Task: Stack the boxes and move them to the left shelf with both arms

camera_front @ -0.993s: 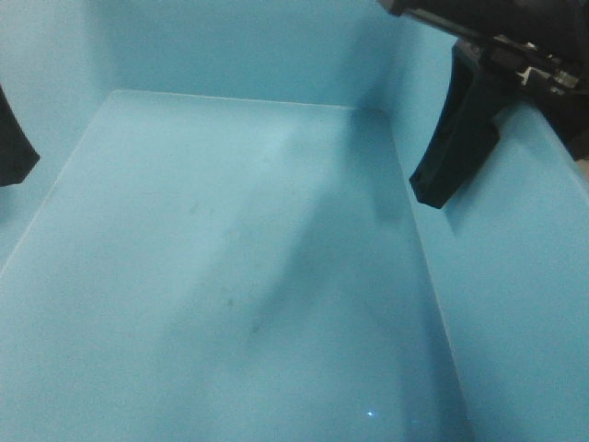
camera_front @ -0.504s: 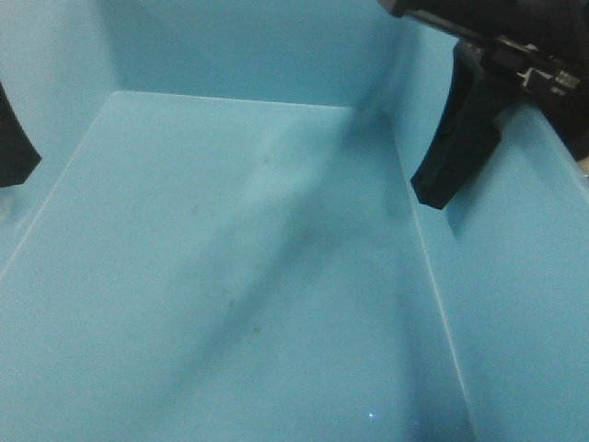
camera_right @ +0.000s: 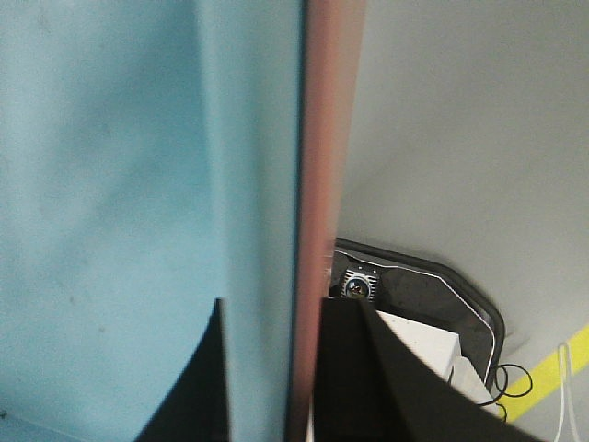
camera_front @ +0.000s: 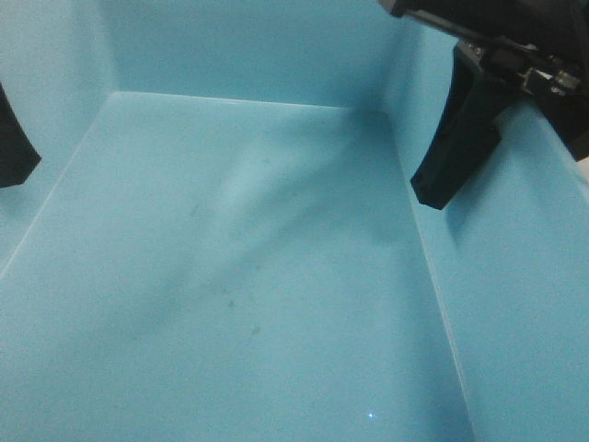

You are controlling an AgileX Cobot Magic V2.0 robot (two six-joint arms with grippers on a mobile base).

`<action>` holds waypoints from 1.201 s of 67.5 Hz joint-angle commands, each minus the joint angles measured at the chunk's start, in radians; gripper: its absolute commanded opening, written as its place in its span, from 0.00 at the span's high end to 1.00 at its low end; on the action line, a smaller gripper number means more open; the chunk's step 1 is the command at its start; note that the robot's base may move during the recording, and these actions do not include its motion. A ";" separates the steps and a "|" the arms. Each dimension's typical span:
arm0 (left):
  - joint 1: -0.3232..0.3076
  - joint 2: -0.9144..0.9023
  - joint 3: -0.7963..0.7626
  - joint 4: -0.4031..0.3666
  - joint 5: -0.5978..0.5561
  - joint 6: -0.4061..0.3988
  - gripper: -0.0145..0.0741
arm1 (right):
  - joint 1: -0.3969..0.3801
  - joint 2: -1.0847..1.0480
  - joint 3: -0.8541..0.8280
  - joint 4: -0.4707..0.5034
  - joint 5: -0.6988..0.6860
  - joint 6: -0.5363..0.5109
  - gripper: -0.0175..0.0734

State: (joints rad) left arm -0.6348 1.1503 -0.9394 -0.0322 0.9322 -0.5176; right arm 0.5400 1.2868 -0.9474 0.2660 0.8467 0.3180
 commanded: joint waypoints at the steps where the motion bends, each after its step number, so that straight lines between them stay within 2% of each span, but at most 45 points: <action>1: 0.017 -0.036 -0.030 0.099 0.033 0.008 0.84 | -0.022 -0.035 -0.016 -0.143 0.019 -0.015 0.74; 81: 0.017 -0.036 -0.030 0.055 0.033 0.008 0.84 | -0.022 -0.035 -0.016 -0.144 0.023 -0.015 0.74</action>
State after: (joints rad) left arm -0.6348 1.1517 -0.9394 -0.0512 0.9378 -0.5176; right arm 0.5400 1.2868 -0.9474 0.2640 0.8561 0.3180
